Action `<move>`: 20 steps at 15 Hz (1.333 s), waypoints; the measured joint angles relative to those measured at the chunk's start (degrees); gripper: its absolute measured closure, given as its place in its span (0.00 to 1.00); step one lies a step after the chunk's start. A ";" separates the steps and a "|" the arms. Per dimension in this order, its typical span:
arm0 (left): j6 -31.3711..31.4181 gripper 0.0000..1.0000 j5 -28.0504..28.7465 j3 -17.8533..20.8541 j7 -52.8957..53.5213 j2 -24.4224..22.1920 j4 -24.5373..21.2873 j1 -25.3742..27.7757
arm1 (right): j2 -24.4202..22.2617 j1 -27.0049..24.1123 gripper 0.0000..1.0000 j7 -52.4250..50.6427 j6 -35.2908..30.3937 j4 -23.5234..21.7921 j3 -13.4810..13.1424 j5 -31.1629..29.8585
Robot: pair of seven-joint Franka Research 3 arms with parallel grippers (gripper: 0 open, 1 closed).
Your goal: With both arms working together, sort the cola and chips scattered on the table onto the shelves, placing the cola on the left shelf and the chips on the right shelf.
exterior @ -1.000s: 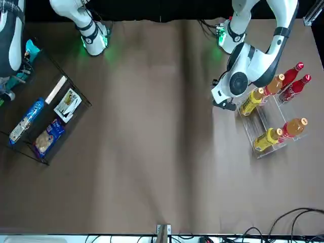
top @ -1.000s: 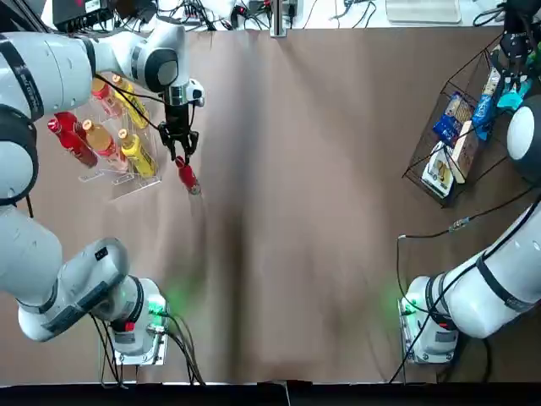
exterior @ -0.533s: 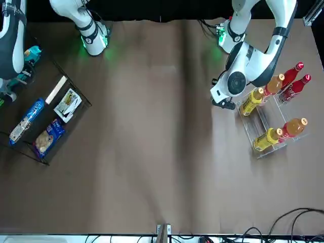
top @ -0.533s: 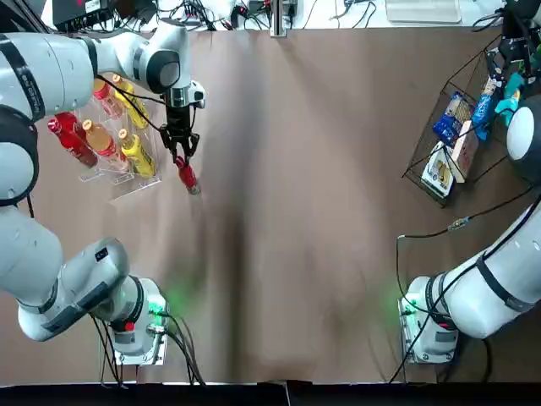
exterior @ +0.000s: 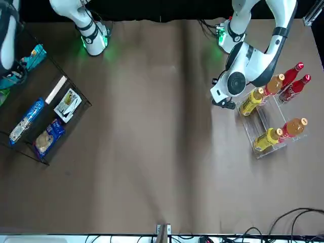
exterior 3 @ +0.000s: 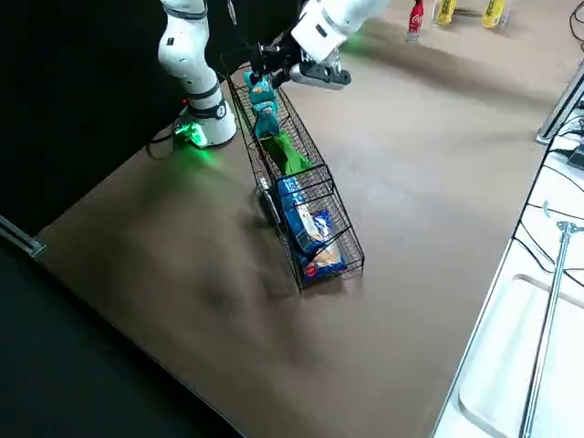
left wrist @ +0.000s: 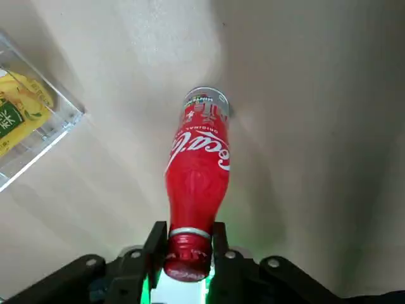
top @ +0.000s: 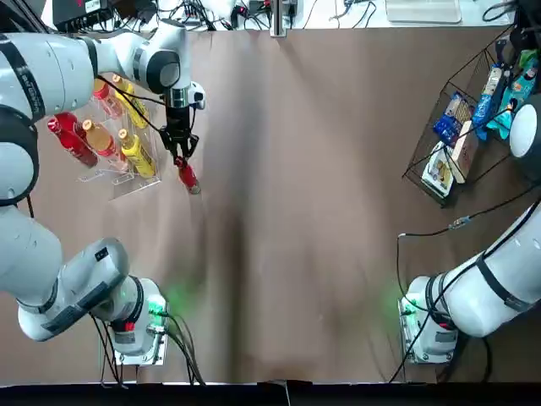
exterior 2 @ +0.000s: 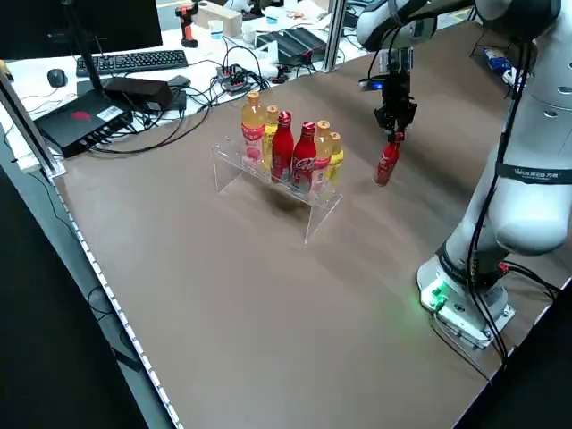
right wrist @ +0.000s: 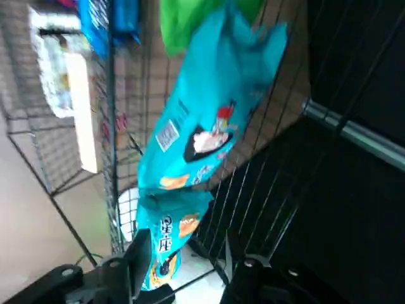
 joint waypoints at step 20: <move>-23.80 0.68 15.69 2.29 24.45 -0.09 27.13 1.83 | -0.15 -1.82 0.39 -18.87 27.47 0.76 1.29 29.47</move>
